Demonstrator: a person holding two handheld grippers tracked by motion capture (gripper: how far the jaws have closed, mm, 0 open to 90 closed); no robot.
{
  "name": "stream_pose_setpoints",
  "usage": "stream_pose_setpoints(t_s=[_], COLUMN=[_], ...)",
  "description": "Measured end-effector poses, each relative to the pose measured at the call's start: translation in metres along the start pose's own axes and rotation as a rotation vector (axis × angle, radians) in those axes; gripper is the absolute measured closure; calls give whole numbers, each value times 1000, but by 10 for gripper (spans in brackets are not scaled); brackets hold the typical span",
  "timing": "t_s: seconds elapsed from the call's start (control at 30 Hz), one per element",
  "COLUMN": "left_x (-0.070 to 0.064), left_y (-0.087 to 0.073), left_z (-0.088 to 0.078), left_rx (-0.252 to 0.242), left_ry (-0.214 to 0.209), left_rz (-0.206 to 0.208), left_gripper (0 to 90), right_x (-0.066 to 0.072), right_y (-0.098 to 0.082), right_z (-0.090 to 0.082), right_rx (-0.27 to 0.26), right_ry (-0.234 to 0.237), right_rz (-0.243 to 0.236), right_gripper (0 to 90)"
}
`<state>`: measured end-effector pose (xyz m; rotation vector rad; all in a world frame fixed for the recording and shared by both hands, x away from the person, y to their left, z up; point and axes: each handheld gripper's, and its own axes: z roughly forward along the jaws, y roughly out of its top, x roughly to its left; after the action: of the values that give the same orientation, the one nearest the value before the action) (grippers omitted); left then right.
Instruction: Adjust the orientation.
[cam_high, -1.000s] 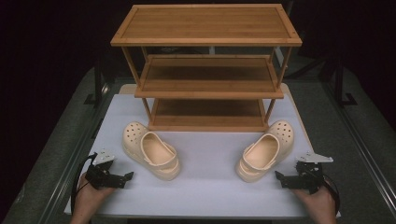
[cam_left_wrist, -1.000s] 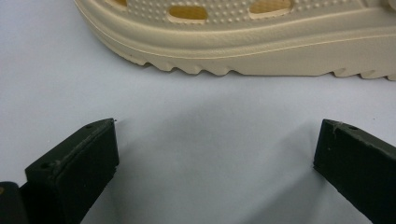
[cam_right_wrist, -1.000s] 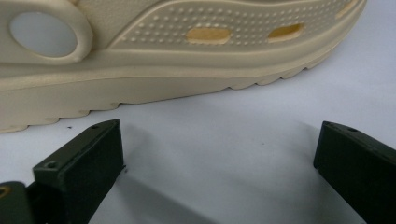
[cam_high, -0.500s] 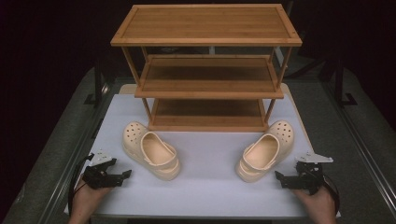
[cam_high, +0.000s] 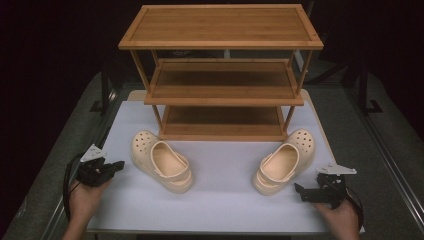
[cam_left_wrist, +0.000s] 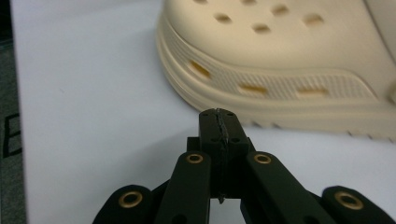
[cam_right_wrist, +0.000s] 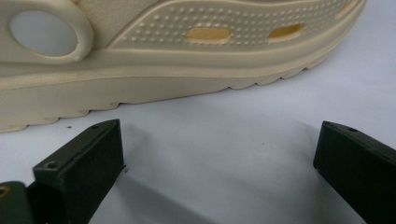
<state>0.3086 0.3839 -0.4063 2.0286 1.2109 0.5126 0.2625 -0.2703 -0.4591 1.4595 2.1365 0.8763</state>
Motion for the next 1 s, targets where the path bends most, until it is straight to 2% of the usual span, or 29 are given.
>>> stream_pose_setpoints(t_s=[0.07,0.2,0.27,0.37,0.43,0.53,0.6,0.67,0.73,0.9,0.97,1.0], left_x=[11,20,29,34,39,45,47,48,46,41,37,37], left_y=[11,23,34,39,44,48,50,52,53,53,54,54], left_z=[4,9,18,25,33,43,51,58,65,72,73,72], left_rx=[-19,-30,-29,-36,-10,-30,1,-9,-4,-2,-3,-6], left_ry=[5,19,30,32,47,41,56,44,44,9,24,18], left_rz=[-19,-19,-21,-25,-17,-15,3,-4,9,6,16,15], left_gripper=[900,900,900,900,900,900,900,900,900,900,900,900], right_x=[0,0,0,0,0,0,0,0,0,0,0,0], right_y=[0,0,0,0,0,0,0,0,0,0,0,0], right_z=[0,0,0,0,0,0,0,0,0,0,0,0], right_rx=[0,-1,-1,-1,-1,-1,0,-1,-1,-2,-2,-1], right_ry=[0,0,1,1,1,1,1,1,1,1,1,1], right_rz=[0,0,1,1,1,1,2,1,1,0,0,1], right_gripper=[11,10,11,11,11,10,11,11,11,11,10,11])
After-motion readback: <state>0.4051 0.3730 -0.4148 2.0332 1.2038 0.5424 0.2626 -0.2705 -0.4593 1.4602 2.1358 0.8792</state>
